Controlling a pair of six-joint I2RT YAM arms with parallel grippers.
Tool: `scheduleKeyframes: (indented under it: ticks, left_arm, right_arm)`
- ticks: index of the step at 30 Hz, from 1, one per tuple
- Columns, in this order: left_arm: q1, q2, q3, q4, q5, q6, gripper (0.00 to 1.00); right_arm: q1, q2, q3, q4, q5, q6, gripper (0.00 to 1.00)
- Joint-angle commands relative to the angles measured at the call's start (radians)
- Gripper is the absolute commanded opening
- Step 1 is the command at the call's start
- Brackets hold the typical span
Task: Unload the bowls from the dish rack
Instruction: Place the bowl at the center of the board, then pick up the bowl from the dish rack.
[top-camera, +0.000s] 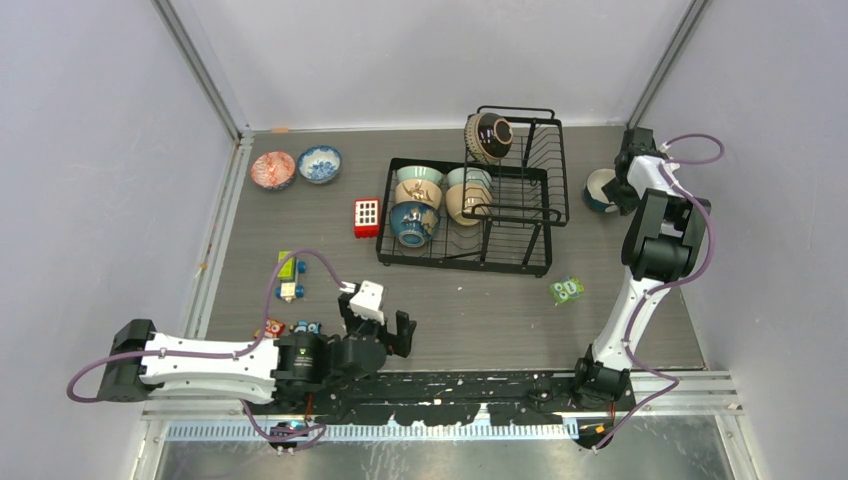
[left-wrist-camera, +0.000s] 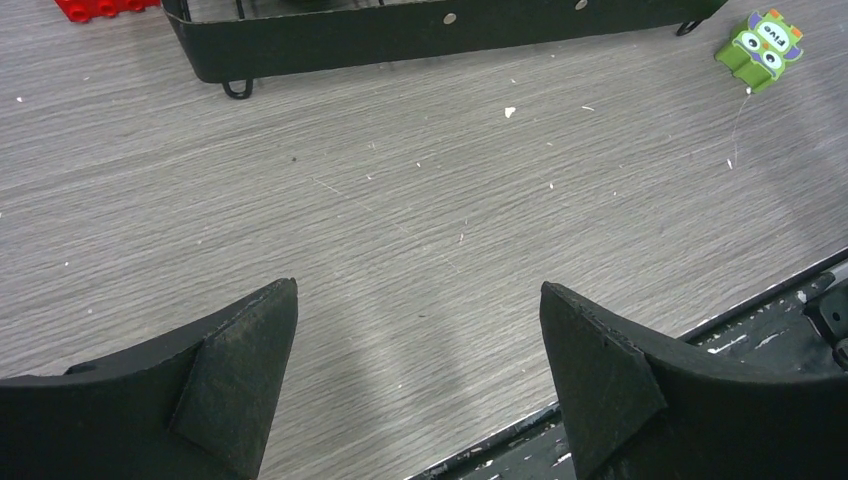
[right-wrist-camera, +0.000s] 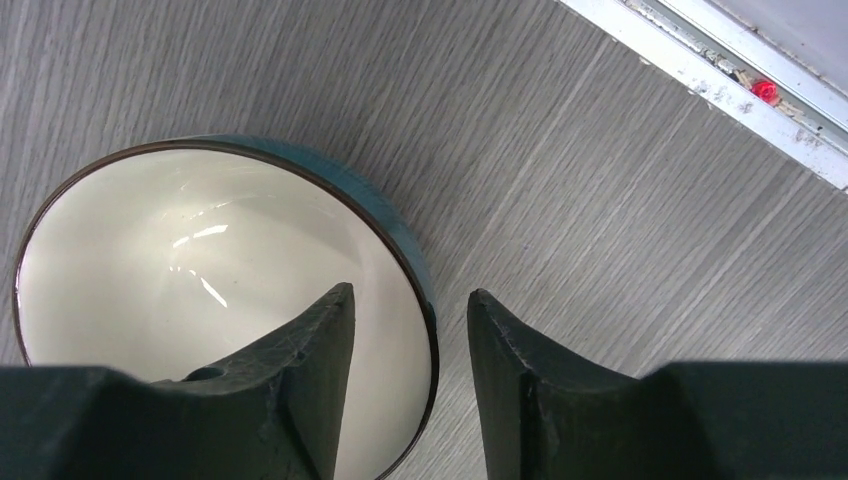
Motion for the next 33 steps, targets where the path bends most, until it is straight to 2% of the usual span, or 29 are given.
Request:
scheduleKeyframes:
  ticks: [1, 7, 9, 10, 12, 13, 22, 27, 31, 33]
  left_arm:
    - [0.005, 0.004, 0.024, 0.053, -0.011, -0.008, 0.92]
    - [0.004, -0.009, 0.036, 0.023, -0.014, 0.0, 0.92]
    - [0.005, -0.021, 0.04, 0.008, -0.014, 0.002, 0.92]
    - [0.005, -0.028, 0.041, 0.003, -0.011, 0.003, 0.92]
    - [0.005, -0.037, 0.048, -0.017, -0.004, 0.002, 0.91]
    - [0.005, -0.042, 0.056, -0.037, -0.005, -0.004, 0.91]
    - [0.004, -0.015, 0.149, -0.164, 0.014, -0.018, 0.95]
    - [0.005, 0.014, 0.238, -0.283, 0.022, -0.015, 1.0]
    - [0.005, 0.014, 0.274, -0.314, 0.01, 0.014, 1.0]
    - [0.004, 0.002, 0.272, -0.285, 0.021, 0.067, 1.0]
  right_arm:
    - [-0.002, -0.045, 0.025, 0.023, 0.015, -0.022, 0.53]
    - [-0.001, -0.07, 0.031, 0.008, 0.017, -0.029, 0.6]
    - [-0.001, -0.086, 0.032, 0.002, 0.023, -0.031, 0.66]
    - [0.0, -0.099, 0.033, -0.001, 0.026, -0.041, 0.72]
    - [0.0, -0.137, 0.022, 0.01, 0.041, -0.063, 0.97]
    - [-0.001, -0.161, 0.023, 0.014, 0.053, -0.071, 0.99]
    - [0.027, -0.365, -0.012, 0.014, 0.079, 0.008, 1.0]
    - [0.21, -0.562, -0.054, 0.169, 0.208, -0.092, 1.0]
    - [0.292, -0.702, -0.052, 0.189, 0.197, -0.059, 1.0]
    - [0.374, -0.783, -0.086, 0.221, 0.186, -0.041, 1.0]
